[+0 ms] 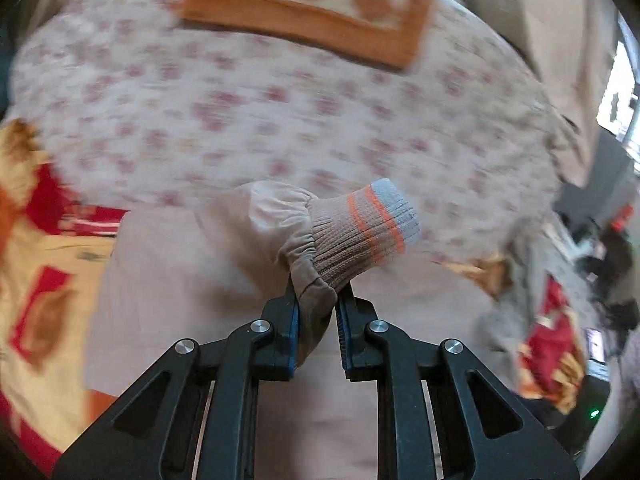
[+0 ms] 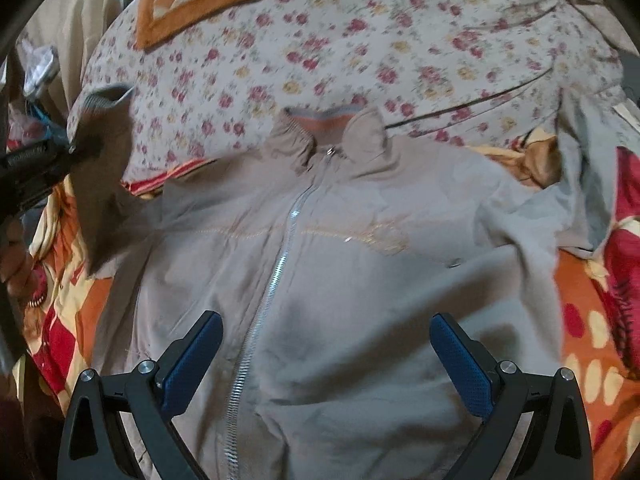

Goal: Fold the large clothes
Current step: 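Carry the sleeve across the jacket body toward the zipper and release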

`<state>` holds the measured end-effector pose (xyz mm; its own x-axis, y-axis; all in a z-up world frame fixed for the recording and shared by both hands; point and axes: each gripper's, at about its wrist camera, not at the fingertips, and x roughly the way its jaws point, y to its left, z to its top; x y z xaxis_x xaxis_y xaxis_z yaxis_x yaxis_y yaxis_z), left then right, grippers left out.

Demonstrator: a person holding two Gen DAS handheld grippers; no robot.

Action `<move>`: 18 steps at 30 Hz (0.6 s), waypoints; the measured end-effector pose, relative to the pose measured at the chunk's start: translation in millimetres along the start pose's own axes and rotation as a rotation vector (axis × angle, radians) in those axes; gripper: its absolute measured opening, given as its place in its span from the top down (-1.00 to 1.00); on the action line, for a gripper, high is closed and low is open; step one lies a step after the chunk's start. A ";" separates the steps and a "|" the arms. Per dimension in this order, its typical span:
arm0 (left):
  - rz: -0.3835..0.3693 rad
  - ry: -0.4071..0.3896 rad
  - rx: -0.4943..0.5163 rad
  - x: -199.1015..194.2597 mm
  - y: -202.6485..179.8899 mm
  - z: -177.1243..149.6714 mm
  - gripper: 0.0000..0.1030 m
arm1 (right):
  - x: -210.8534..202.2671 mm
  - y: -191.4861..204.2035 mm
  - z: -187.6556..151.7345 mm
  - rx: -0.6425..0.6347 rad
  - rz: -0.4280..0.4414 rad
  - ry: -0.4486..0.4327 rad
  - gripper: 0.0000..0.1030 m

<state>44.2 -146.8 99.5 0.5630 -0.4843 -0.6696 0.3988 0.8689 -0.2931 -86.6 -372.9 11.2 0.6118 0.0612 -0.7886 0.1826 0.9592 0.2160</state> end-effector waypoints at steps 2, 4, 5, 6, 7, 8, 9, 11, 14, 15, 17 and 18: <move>-0.038 0.031 0.020 19.6 -31.0 -5.7 0.71 | -3.6 -9.4 1.7 0.020 -0.010 0.000 -0.99; -0.081 0.078 0.024 46.2 -55.7 -17.8 0.72 | -7.4 -23.0 2.7 0.055 -0.021 0.006 -0.99; -0.104 0.100 0.015 57.0 -61.2 -22.8 0.71 | -7.5 -27.4 3.1 0.067 -0.024 0.010 -0.99; -0.133 0.132 0.002 73.2 -68.4 -31.1 0.68 | -7.7 -34.2 3.1 0.084 -0.031 0.013 -0.99; -0.140 0.151 -0.004 82.2 -71.0 -35.4 0.63 | -7.4 -39.6 2.9 0.098 -0.037 0.016 -0.99; -0.132 0.179 -0.005 95.1 -75.3 -41.9 0.41 | -7.1 -47.2 2.5 0.121 -0.042 0.021 -0.99; -0.131 0.203 0.007 102.9 -78.1 -48.7 0.07 | -6.3 -53.3 2.8 0.144 -0.039 0.026 -0.99; -0.155 0.236 0.037 113.0 -82.6 -58.3 -0.16 | -4.6 -64.3 3.0 0.190 -0.021 0.037 -1.00; -0.190 0.259 0.049 104.5 -78.2 -58.0 -0.16 | -1.3 -74.0 3.6 0.249 0.042 0.041 -1.00; -0.192 0.252 0.046 93.2 -71.9 -53.4 -0.18 | 0.8 -74.4 4.4 0.264 0.062 0.047 -1.00; -0.187 0.217 0.044 66.5 -56.4 -49.4 -0.30 | 6.4 -70.3 6.4 0.278 0.103 0.074 -1.00; -0.161 0.196 0.047 53.7 -47.7 -47.3 -0.34 | 9.8 -66.6 8.4 0.279 0.130 0.086 -1.00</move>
<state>21.2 -209.4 45.2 0.3406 -0.5832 -0.7375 0.5076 0.7743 -0.3779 -86.3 -438.5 -6.1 0.5789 0.2124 -0.7872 0.3185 0.8299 0.4581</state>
